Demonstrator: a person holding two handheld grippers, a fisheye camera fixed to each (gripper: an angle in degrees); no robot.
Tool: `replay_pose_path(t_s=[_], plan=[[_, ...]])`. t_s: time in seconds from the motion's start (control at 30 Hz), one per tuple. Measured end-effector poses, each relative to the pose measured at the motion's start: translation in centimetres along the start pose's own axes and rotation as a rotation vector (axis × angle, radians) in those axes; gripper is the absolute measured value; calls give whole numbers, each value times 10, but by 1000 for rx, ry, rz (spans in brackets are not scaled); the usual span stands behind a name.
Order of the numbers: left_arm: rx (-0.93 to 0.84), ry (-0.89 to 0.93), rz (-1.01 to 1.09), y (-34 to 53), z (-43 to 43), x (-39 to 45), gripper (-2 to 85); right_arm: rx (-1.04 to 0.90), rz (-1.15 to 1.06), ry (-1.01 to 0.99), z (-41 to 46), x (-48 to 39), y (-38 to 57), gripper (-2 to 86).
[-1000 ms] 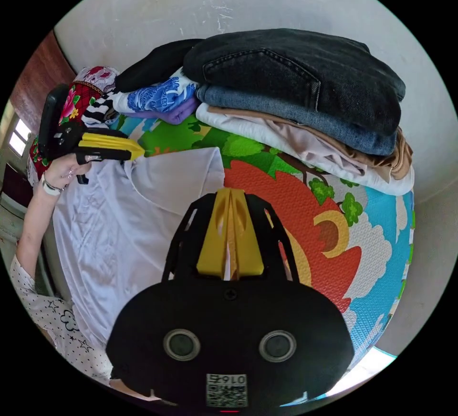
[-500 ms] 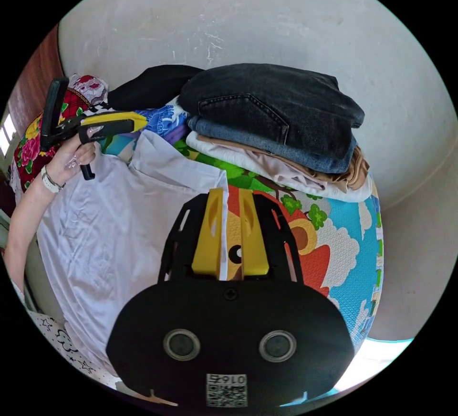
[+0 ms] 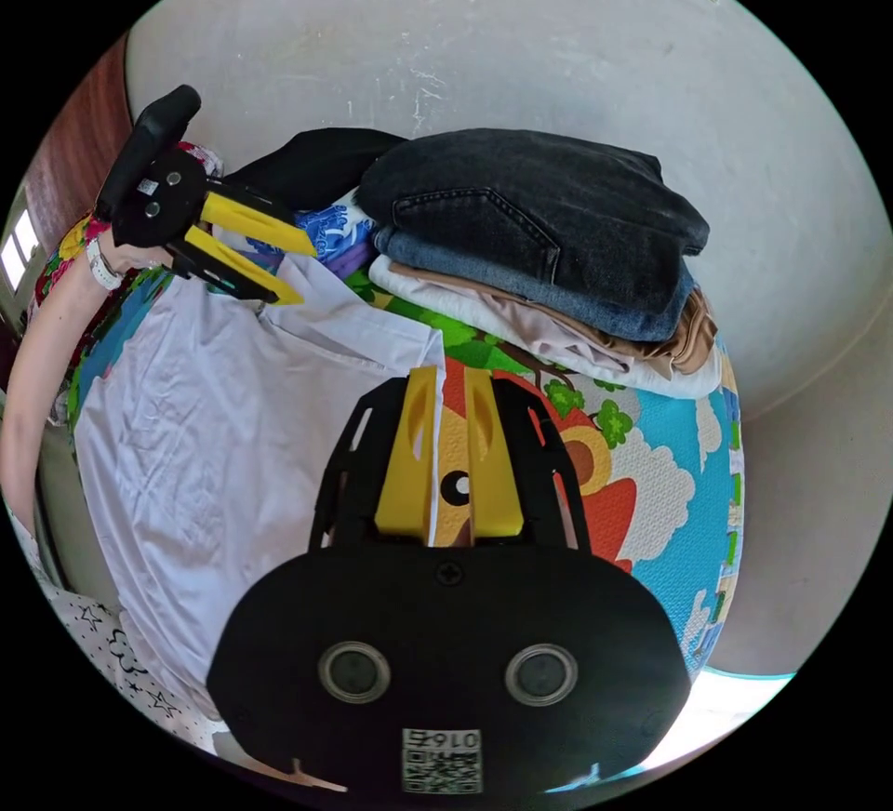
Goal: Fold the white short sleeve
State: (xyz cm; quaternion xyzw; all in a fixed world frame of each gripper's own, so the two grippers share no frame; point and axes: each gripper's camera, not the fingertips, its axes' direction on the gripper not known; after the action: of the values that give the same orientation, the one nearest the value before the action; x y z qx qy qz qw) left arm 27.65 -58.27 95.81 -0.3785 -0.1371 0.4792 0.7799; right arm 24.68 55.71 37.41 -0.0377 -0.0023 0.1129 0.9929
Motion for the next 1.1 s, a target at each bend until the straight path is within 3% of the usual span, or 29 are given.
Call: replay_pose_path(t_s=[0.23,0.4,0.5,0.63,0.73,0.87,0.93,1.1], plan=[[-56,235,-142,19,14,-42,109,27,-9,-35,4,6,0,56],[-78,274,-332,20,42,-65,89,34,-31,-37,11,5,-2,56],[30,360,-424,26,45,-77,46,24,-41,-27,17,5,-3,56],[363,392,-341,52,0,-71,-2,16,-39,-33,21,9,-4,56],[444,398,-92,77,-29,-45,-3,26,-34,-36,20,13,-5,55],[269,408,126,106,-23,-5,12,24,-45,-52,20,14,-7,56],[141,288,48,124,-14,3,13,16,-51,-50,21,13,-8,56],[197,324,-89,157,-23,-8,11,16,-51,-59,19,11,-14,57]])
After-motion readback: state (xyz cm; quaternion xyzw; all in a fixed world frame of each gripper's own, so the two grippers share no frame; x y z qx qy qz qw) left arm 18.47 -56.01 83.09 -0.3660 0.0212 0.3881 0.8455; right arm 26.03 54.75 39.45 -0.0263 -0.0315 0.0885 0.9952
